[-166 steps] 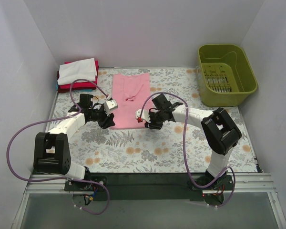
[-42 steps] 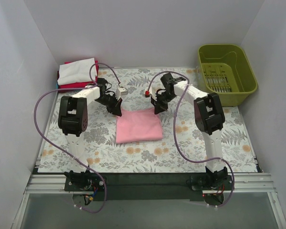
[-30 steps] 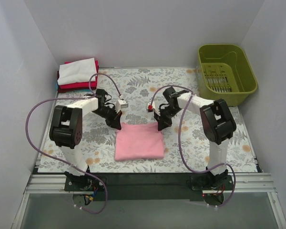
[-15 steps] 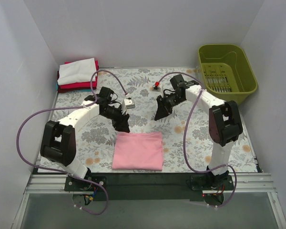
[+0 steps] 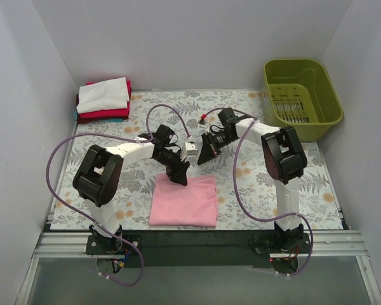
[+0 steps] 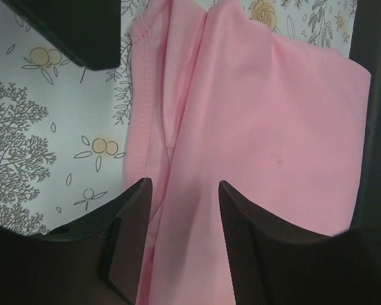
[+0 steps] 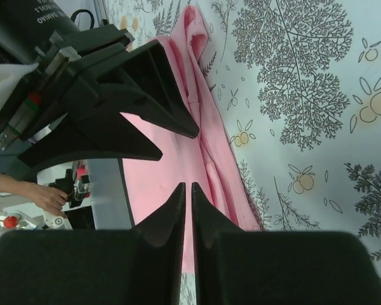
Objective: Fold and stack the t-shirts
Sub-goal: Fold the tshirt
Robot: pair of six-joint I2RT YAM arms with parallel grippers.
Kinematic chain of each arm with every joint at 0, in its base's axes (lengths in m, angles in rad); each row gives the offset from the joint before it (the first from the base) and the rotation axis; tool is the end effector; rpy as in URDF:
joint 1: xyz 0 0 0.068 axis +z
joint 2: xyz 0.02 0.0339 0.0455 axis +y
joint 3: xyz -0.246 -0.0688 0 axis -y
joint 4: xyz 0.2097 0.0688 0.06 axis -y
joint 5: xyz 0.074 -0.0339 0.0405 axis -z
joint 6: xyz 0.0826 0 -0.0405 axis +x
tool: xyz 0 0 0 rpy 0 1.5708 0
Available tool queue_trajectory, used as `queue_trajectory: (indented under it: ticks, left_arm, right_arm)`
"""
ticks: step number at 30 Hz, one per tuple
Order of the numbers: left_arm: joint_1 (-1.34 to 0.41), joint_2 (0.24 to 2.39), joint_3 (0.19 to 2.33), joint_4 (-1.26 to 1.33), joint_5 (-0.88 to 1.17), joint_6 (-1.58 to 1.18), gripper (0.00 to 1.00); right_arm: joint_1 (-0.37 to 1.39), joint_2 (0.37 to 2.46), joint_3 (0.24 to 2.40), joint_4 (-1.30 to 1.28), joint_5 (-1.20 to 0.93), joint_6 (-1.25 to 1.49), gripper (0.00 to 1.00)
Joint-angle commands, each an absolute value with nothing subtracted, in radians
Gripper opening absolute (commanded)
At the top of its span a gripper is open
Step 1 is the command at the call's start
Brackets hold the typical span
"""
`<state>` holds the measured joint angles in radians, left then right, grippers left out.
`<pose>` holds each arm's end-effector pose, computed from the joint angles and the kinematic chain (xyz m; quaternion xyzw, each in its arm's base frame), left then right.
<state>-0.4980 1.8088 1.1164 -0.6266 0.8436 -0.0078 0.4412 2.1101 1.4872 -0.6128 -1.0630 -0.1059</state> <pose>0.2427 -0.2022 0.1400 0.2695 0.8656 -0.4219 0.0093 0.3211 0.2315 0.1432 -0.3110 0.7955 0.5167 0.0584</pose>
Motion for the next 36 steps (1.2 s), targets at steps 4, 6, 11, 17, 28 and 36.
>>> queue_trajectory:
  ticks: [4,6,11,17,28,36]
  left_arm:
    - [-0.531,1.813,1.089,-0.543,0.822,-0.031,0.45]
    - [-0.532,1.815,1.094,-0.555,0.825,-0.021,0.45]
    - [-0.537,1.792,1.085,-0.584,0.856,-0.014,0.36]
    - [-0.548,1.776,1.061,-0.594,0.851,-0.012,0.21]
    - [-0.554,1.735,1.063,-0.594,0.841,-0.006,0.00]
    - [-0.571,1.625,1.042,-0.594,0.798,-0.003,0.00]
  right_arm:
    - [0.448,2.086,1.378,-0.508,-1.115,-0.020,0.11]
    - [0.448,2.071,1.339,-0.482,-1.117,-0.011,0.11]
    - [0.446,2.046,1.296,-0.433,-1.111,0.015,0.11]
    - [0.446,2.049,1.298,-0.377,-1.106,0.049,0.11]
    - [0.502,2.085,1.362,-0.264,-1.124,0.167,0.12]
    - [0.577,2.163,1.362,-0.158,-1.149,0.244,0.11]
